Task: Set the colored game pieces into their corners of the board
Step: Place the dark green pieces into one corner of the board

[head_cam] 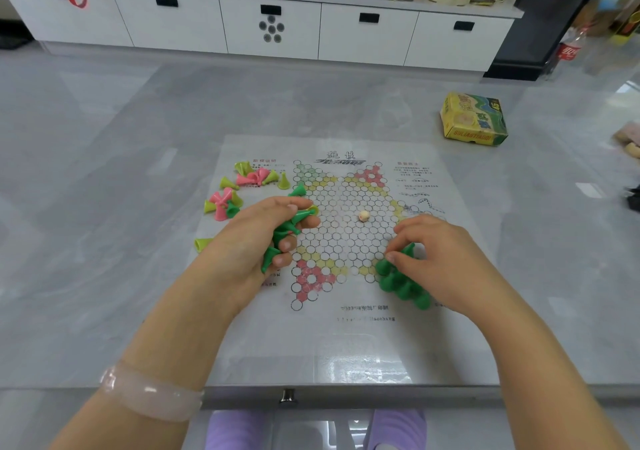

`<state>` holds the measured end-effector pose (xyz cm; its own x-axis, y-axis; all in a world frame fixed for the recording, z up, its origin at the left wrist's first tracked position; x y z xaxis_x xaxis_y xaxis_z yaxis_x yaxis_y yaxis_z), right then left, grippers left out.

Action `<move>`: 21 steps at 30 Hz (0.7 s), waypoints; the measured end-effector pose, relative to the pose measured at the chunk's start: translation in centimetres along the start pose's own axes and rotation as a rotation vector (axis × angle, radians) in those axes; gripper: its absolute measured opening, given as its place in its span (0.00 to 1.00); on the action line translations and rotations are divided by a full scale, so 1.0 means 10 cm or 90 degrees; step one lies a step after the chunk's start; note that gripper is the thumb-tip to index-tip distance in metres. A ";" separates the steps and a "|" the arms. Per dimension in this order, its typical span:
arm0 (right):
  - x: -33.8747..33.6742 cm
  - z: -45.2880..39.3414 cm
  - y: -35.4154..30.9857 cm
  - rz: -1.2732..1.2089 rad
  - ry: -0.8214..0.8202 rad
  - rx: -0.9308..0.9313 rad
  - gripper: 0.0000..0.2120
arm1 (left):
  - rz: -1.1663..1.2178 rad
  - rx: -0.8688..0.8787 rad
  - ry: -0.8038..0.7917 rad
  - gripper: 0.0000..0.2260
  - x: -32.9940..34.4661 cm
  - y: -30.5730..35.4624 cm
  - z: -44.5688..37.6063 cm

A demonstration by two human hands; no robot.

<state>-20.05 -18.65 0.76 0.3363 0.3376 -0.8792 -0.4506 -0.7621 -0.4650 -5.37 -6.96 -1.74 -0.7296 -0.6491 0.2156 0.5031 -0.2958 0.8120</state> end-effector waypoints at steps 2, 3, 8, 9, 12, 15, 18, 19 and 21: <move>0.00 0.00 0.00 0.001 -0.001 -0.001 0.04 | -0.001 -0.001 -0.001 0.09 0.00 0.00 0.00; 0.00 0.00 0.00 0.001 -0.002 -0.001 0.04 | -0.002 -0.001 -0.001 0.09 0.00 0.00 0.00; 0.01 0.00 -0.01 0.000 -0.007 -0.001 0.04 | -0.005 0.000 -0.001 0.09 0.00 0.00 0.00; 0.01 0.00 0.00 -0.002 -0.007 0.001 0.04 | -0.005 0.001 0.000 0.09 0.00 0.00 0.00; 0.01 0.01 0.00 -0.004 -0.010 0.008 0.04 | -0.005 0.003 0.000 0.09 -0.01 0.01 0.01; 0.02 0.01 0.01 -0.004 -0.018 0.014 0.04 | -0.008 0.003 -0.002 0.09 0.00 0.01 0.01; 0.03 0.01 0.02 0.000 -0.029 0.017 0.04 | -0.011 0.000 0.001 0.09 0.00 0.00 0.01; 0.03 0.02 0.02 -0.001 -0.030 0.018 0.04 | -0.013 -0.002 0.002 0.09 0.00 0.00 0.01; 0.02 0.02 0.02 -0.011 -0.025 0.018 0.04 | -0.018 -0.003 -0.002 0.10 0.00 -0.01 0.00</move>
<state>-20.27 -18.62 0.47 0.3114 0.3725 -0.8742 -0.4684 -0.7403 -0.4823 -5.47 -6.93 -1.81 -0.7453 -0.6380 0.1938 0.4838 -0.3174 0.8156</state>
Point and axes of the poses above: each hand's wrist, its own z-axis away from the middle knuckle, its own x-axis out of the palm, y = z × x, the point moved 8 cm from there along -z, towards the middle knuckle, and after that the axes turned 10 degrees about -x, right-handed, at the moved point
